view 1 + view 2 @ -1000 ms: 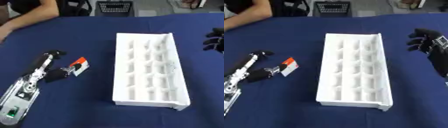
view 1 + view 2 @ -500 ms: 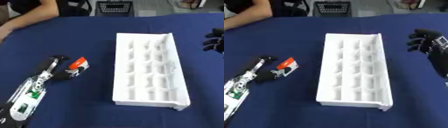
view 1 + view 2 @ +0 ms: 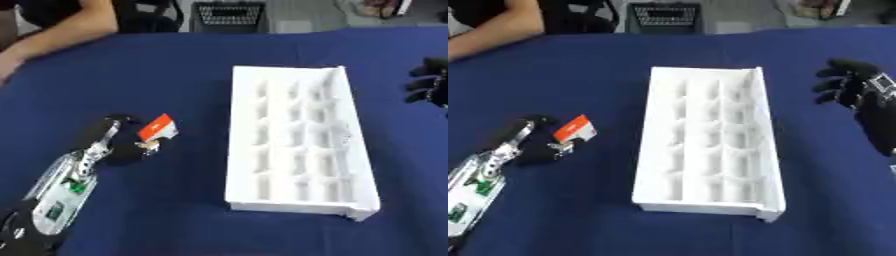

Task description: Pick up objects on the table and place them in the box.

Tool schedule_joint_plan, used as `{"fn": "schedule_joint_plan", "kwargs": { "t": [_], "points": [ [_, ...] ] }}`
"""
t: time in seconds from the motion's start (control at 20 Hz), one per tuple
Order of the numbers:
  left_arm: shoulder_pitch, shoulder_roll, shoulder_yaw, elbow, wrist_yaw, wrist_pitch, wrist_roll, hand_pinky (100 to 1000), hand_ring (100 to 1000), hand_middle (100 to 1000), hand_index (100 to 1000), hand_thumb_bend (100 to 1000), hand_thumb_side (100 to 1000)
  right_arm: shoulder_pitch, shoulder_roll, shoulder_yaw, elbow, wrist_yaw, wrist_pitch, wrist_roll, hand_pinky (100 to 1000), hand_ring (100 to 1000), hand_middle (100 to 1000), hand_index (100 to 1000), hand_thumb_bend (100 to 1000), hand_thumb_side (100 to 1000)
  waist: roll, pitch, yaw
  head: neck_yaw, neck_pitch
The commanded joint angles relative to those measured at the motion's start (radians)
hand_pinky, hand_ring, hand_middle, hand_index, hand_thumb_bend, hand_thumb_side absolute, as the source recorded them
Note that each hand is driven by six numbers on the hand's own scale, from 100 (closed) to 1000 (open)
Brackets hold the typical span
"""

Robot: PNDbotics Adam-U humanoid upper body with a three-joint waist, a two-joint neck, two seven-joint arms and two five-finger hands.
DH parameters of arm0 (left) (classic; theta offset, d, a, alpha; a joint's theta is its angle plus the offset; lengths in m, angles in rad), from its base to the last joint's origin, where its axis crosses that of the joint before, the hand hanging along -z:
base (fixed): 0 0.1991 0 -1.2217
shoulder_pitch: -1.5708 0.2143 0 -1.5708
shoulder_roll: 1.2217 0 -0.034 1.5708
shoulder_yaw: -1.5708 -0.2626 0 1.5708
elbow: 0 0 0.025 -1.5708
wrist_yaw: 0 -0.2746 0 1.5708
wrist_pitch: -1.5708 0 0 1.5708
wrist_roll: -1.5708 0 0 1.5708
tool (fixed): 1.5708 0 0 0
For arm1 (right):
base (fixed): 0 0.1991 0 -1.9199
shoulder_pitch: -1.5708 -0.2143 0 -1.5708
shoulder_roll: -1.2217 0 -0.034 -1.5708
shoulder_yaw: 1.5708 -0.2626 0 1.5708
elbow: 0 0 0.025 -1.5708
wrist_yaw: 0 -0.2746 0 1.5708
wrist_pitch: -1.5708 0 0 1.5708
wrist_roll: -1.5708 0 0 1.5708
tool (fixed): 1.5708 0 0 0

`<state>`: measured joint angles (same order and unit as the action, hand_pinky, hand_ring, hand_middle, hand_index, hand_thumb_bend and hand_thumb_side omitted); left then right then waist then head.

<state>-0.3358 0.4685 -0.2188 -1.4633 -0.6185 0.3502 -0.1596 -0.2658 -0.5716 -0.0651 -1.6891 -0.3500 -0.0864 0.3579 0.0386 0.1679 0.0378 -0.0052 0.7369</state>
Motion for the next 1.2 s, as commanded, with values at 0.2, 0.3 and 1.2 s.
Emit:
{"fn": "schedule_joint_plan", "kwargs": {
  "t": [0.2, 0.3, 1.2],
  "points": [
    [-0.023, 0.035, -0.006, -0.020, -0.099, 0.007, -0.025, 878, 839, 843, 830, 718, 630, -0.001, -0.024, -0.008, -0.010, 0.003, -0.002, 0.003, 654, 704, 732, 863, 100, 931, -0.001, -0.017, 0.000, 0.003, -0.010],
    [-0.024, 0.042, -0.005, -0.044, -0.161, 0.009, -0.044, 880, 839, 843, 826, 716, 626, -0.001, -0.024, -0.008, -0.010, 0.003, -0.002, 0.003, 654, 704, 732, 863, 100, 931, -0.001, -0.017, 0.000, 0.002, -0.011],
    [-0.023, 0.056, -0.019, -0.171, -0.245, -0.002, -0.118, 890, 838, 838, 783, 689, 624, -0.001, -0.025, -0.009, -0.008, 0.003, -0.003, 0.004, 652, 704, 733, 863, 100, 931, -0.001, -0.017, -0.002, 0.001, -0.011]
  ]
}}
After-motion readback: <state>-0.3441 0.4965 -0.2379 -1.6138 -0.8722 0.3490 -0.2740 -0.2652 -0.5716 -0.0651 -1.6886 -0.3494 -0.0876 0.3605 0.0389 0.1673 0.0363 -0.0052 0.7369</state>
